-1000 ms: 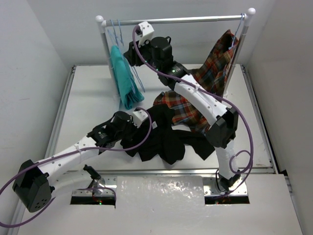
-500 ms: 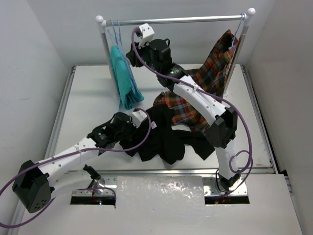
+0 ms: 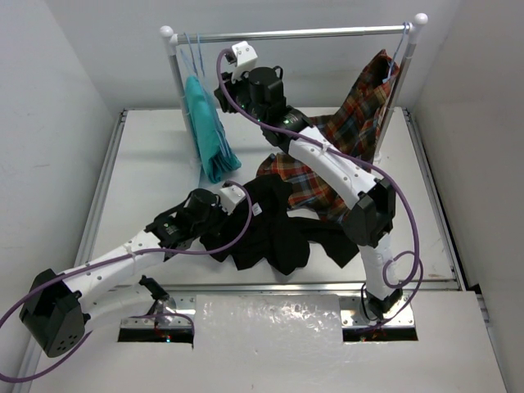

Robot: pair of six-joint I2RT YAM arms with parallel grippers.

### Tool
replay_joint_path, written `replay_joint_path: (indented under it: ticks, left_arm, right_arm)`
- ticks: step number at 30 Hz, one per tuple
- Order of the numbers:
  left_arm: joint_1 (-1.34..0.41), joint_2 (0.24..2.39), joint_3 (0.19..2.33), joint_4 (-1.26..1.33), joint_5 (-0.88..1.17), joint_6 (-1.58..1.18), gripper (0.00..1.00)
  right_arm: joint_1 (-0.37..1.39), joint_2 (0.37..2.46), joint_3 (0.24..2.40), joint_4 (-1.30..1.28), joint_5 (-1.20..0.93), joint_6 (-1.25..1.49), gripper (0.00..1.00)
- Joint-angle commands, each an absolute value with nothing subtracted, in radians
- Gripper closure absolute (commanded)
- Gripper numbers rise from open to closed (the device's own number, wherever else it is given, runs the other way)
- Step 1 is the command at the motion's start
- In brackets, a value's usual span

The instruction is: Place the shirt on the hanger

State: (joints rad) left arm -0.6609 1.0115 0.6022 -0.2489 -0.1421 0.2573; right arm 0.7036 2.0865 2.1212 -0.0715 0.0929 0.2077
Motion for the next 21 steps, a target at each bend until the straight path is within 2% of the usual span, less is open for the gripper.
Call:
replay_joint_path:
  ticks: [1, 12, 21]
  left_arm:
    - [-0.652, 0.986, 0.597, -0.199, -0.149, 0.262, 1.00]
    - [-0.652, 0.994, 0.594, -0.196, -0.146, 0.264, 1.00]
    - [-0.652, 0.989, 0.589, -0.193, -0.150, 0.265, 1.00]
  right_arm:
    - [0.707, 2.011, 2.138, -0.054, 0.143, 0.161, 0.62]
    - [0.739, 1.977, 2.131, -0.048, 0.054, 0.138, 0.55]
    - [0.742, 2.029, 2.158, -0.071, 0.041, 0.160, 0.57]
